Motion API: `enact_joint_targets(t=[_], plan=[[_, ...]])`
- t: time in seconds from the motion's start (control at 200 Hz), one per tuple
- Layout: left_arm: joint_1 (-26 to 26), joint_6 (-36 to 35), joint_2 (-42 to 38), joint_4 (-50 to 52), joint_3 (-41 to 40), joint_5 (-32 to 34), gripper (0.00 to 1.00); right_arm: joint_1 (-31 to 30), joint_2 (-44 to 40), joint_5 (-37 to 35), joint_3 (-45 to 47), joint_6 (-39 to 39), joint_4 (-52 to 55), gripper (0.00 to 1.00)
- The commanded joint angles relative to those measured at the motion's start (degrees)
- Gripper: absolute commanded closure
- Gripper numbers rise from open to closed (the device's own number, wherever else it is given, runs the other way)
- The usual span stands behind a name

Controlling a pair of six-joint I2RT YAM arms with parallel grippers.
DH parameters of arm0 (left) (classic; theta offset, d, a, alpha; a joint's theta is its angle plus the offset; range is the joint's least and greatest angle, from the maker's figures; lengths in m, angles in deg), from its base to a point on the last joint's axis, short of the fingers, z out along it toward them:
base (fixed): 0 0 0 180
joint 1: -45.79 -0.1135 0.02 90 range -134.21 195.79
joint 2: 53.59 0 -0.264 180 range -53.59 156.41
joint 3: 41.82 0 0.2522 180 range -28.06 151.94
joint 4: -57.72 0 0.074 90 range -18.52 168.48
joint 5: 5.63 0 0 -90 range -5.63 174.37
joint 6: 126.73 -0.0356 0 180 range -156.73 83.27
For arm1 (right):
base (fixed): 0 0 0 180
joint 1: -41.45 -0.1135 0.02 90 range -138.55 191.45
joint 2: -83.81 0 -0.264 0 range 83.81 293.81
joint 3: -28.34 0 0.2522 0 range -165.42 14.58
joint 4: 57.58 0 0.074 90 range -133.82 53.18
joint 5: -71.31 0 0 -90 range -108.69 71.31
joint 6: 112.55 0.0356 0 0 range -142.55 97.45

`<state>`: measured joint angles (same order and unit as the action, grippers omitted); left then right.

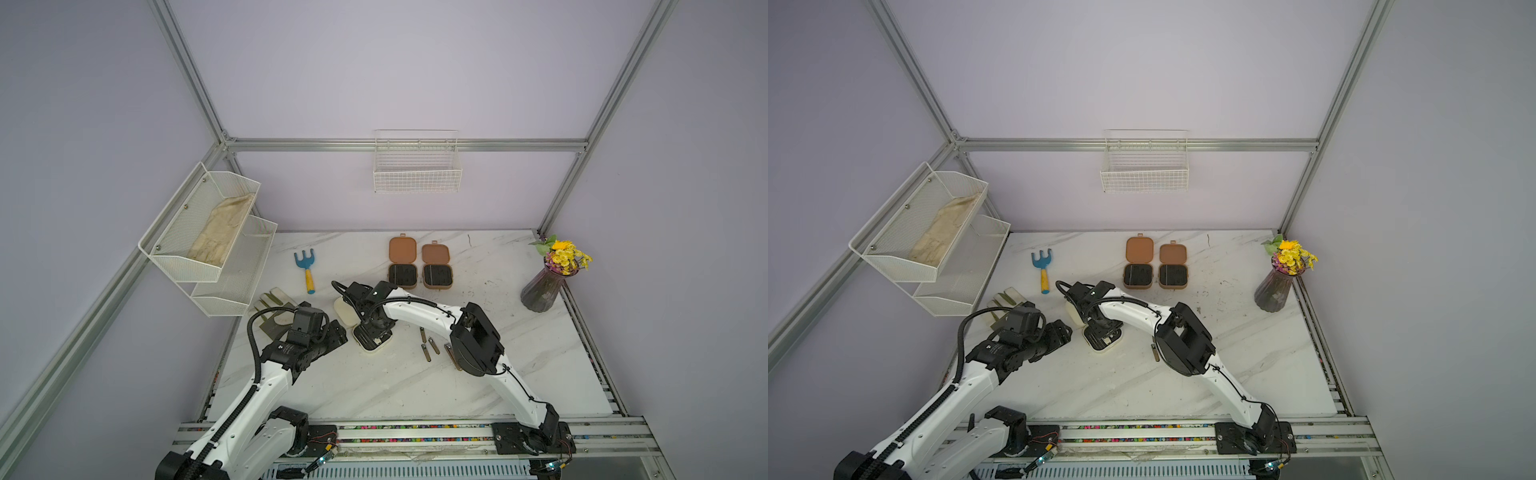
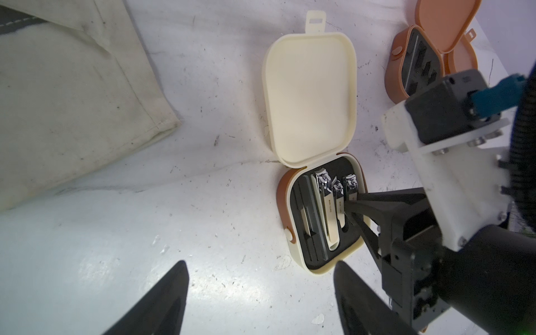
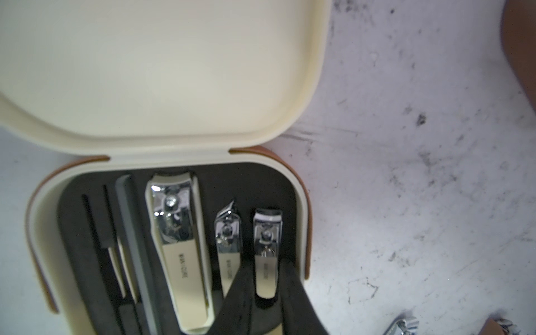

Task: Organize nail clipper sets
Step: Place the nail clipper in the storage box.

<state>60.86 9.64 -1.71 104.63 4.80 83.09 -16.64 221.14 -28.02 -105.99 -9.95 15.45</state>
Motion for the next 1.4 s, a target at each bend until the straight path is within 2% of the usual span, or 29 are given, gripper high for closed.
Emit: enact_joint_targets(t=[0.0, 0.225, 0.365, 0.525, 1.395], plan=[[0.2, -0.4, -0.4, -0.5, -1.4, 0.3, 0.22, -0.1, -3.4, 0.1, -2.2, 0.4, 2.0, 0.78], [0.2, -0.5, -0.6, -0.6, -1.5, 0.3, 0.22, 0.0, -2.1, 0.1, -4.9, 0.0, 2.3, 0.78], [0.1, -0.5, -0.9, -0.5, -1.6, 0.3, 0.22, 0.0, 0.0, 0.0, -6.9, 0.0, 2.9, 0.85], [0.1, -0.6, -1.2, -0.5, -1.7, 0.3, 0.22, 0.4, 1.3, 0.0, -7.6, -0.2, 2.7, 0.89], [0.2, -0.8, -1.4, -0.5, -2.1, 0.6, 0.22, 2.2, 3.7, 1.8, -3.6, -0.2, 0.0, 0.90]])
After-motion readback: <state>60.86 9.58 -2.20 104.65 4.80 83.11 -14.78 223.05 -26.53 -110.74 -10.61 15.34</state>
